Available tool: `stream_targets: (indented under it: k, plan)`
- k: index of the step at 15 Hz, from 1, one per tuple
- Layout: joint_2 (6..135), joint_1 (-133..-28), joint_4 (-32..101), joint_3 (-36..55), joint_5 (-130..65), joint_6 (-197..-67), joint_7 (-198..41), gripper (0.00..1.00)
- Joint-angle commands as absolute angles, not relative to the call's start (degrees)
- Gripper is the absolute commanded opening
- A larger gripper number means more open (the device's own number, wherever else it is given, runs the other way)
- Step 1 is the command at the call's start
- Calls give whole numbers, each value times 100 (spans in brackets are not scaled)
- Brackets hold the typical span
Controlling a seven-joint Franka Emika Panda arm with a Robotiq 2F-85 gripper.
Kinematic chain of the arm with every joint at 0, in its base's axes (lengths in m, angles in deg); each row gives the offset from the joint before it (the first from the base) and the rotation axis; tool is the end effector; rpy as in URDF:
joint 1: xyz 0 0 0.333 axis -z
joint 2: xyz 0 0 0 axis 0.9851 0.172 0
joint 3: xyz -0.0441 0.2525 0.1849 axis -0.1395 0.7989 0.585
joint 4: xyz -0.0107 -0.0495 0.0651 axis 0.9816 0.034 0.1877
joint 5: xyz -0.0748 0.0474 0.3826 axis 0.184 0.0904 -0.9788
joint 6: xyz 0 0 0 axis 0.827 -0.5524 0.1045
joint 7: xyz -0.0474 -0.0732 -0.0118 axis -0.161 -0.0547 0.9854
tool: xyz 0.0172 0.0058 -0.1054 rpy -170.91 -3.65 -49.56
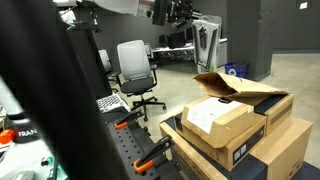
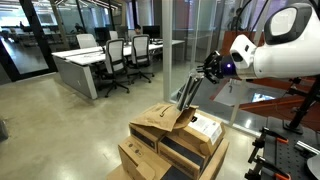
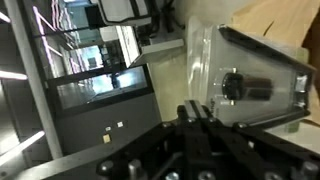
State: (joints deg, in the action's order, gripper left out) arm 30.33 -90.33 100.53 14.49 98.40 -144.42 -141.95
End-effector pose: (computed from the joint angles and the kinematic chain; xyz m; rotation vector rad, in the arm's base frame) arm 0.3584 0.0826 0.3379 1.6978 1.1158 1.0006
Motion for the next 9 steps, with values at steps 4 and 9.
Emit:
stream_targets:
  k: [4,9]
  plan:
    - [2861,-8987,10077,1507,9785,-14372,-14237,0]
    - [2767,-8975,10075,1521,9771,-14381,-14218,0]
